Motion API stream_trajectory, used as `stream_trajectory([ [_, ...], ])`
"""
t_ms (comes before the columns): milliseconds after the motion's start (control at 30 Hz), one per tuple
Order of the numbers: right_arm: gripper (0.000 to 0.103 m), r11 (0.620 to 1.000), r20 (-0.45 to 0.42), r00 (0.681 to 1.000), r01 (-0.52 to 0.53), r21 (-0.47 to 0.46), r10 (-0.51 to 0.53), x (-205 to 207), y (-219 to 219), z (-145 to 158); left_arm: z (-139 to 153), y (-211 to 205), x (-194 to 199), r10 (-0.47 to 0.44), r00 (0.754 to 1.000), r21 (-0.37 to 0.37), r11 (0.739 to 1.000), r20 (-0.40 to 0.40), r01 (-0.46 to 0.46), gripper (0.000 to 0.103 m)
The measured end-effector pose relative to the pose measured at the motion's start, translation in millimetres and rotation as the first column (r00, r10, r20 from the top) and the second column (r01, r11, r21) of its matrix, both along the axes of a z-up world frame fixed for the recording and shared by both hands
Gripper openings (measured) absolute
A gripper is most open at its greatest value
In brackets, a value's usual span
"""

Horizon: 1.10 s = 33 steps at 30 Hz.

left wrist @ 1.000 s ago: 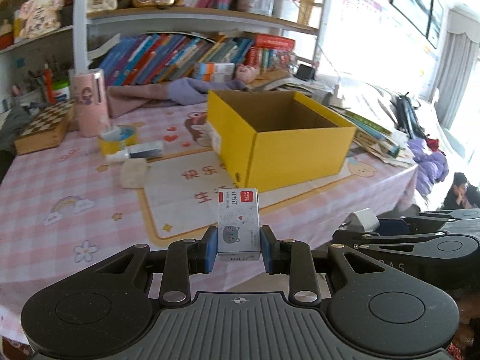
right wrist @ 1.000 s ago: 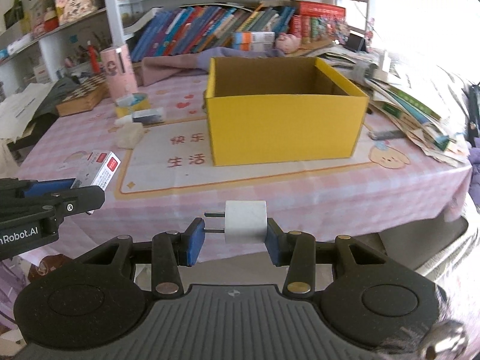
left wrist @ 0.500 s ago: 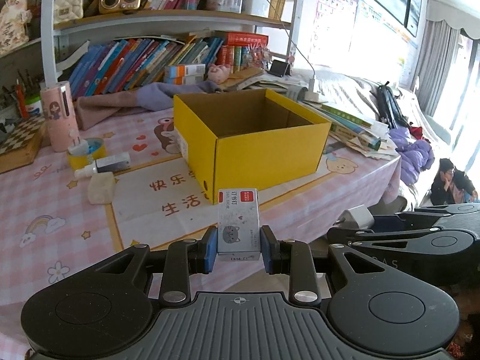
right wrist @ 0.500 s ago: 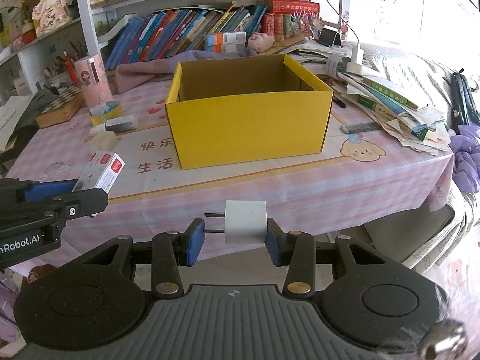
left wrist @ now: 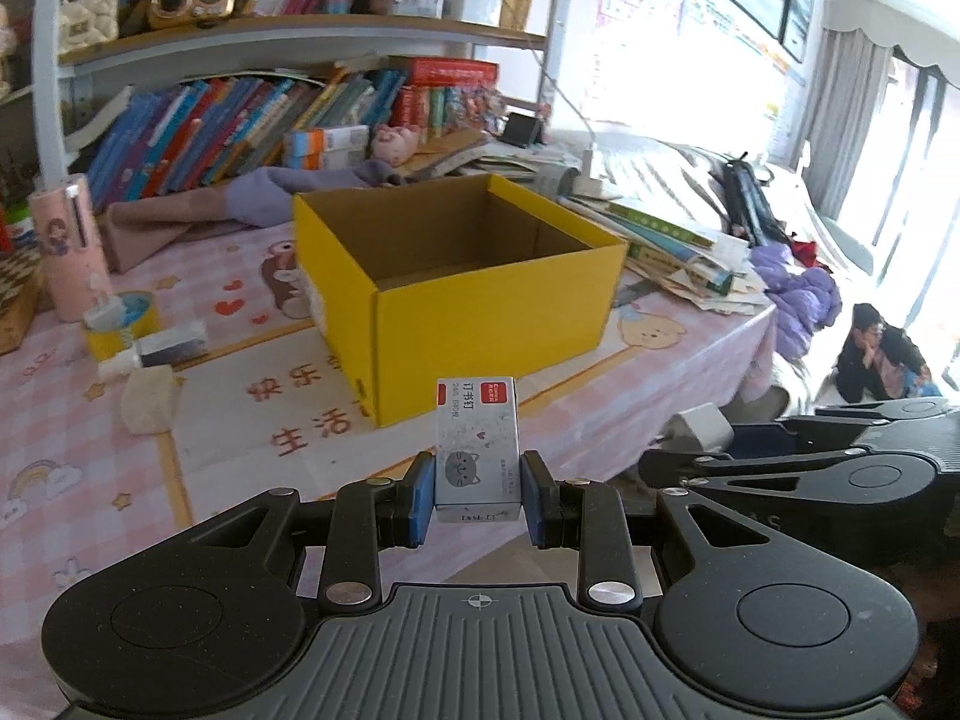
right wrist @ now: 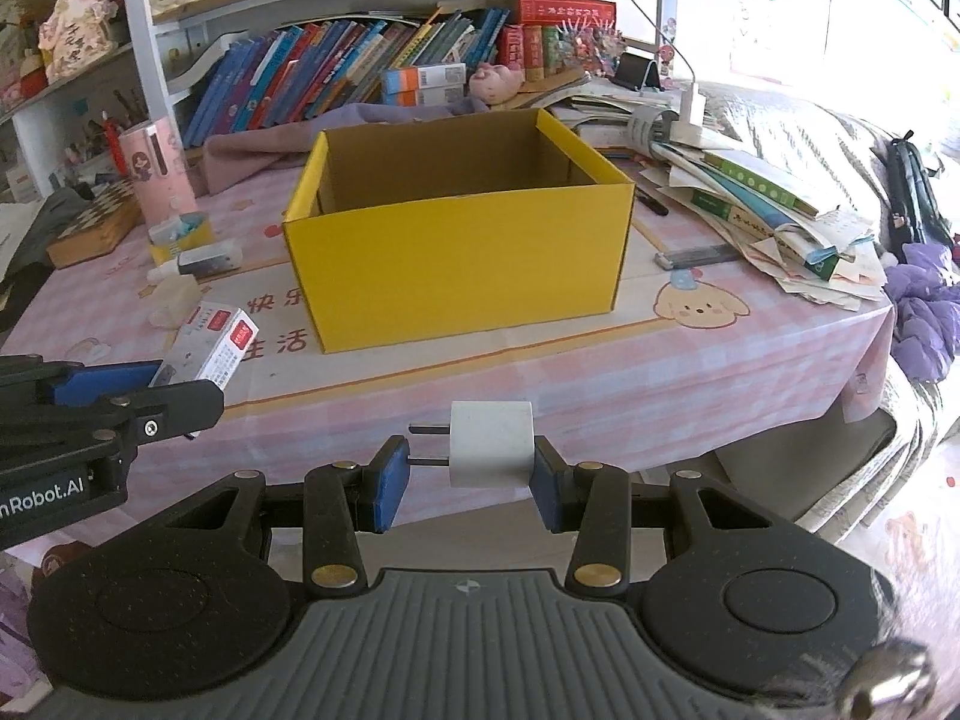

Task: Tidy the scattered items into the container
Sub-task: 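Carry the charger plug and small box over the yellow box with both tools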

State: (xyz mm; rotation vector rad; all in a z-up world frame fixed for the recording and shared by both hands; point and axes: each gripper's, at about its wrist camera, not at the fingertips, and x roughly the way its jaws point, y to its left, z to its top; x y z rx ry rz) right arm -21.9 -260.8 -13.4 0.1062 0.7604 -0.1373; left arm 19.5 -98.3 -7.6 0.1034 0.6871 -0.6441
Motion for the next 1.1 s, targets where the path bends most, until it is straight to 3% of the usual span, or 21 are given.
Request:
stream_trajectory([
  [600,0.041,1.0,0.037,0.999,0.013,-0.017,-0.013,20,-16,7,10,-23,18,-0.077,0.995,-0.005,0.997,0.065,0.077,0.028],
  [1100,0.04,0.996,0.155,0.987,-0.036,-0.085,0.049,91,-45,50,46,-43,84,-0.066,0.983,-0.035,0.997,0.172,0.073,0.028],
])
